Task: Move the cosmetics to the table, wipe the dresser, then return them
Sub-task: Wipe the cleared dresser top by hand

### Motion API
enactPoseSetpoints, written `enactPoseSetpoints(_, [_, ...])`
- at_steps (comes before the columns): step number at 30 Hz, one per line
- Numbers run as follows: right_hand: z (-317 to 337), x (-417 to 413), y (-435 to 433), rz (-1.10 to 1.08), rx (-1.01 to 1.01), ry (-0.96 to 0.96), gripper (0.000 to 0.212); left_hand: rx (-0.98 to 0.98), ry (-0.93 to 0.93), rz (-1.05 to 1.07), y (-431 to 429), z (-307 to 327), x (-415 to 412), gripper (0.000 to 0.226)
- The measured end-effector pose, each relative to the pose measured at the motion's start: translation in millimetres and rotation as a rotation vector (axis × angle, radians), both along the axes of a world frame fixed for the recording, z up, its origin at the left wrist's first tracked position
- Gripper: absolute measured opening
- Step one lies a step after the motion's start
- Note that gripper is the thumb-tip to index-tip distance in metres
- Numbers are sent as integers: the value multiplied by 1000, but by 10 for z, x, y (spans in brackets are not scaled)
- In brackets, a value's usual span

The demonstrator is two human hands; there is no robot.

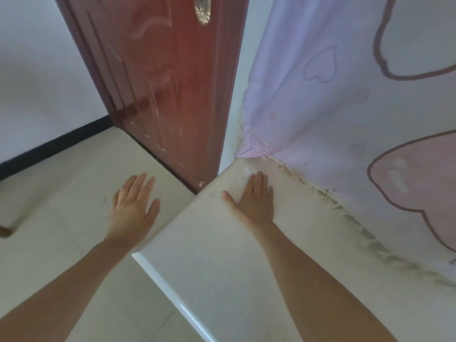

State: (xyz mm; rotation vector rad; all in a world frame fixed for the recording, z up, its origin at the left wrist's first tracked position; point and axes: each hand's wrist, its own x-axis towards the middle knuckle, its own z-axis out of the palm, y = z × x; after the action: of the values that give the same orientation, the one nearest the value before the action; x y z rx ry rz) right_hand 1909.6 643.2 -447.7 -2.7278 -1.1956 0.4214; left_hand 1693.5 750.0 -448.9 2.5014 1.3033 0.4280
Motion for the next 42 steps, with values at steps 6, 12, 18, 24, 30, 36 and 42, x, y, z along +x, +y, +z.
enactPoseSetpoints(6, [3,-538,-11,232,26,19,104,-36,5,81,-15,58,-209,79])
enactPoseSetpoints(12, [-44,-1153,-620,425,6,75,87,-77,0,177,-369,196,-395,65])
enactPoseSetpoints(18, [6,-1313,-1491,513,-16,28,84,-111,-23,231,-1120,387,-364,50])
enactPoseSetpoints(24, [-33,-958,-2578,500,-64,-32,74,-144,16,289,-2351,510,-321,51])
enactPoseSetpoints(30, [240,-534,-3390,532,-167,-164,112,-119,30,303,-3375,650,-384,50])
enactPoseSetpoints(36, [166,-620,-3816,536,-93,-175,59,-109,53,354,-3857,827,-649,50])
enactPoseSetpoints(42, [507,-1028,-3847,634,-175,-136,38,-67,56,490,-4248,1125,-1327,56])
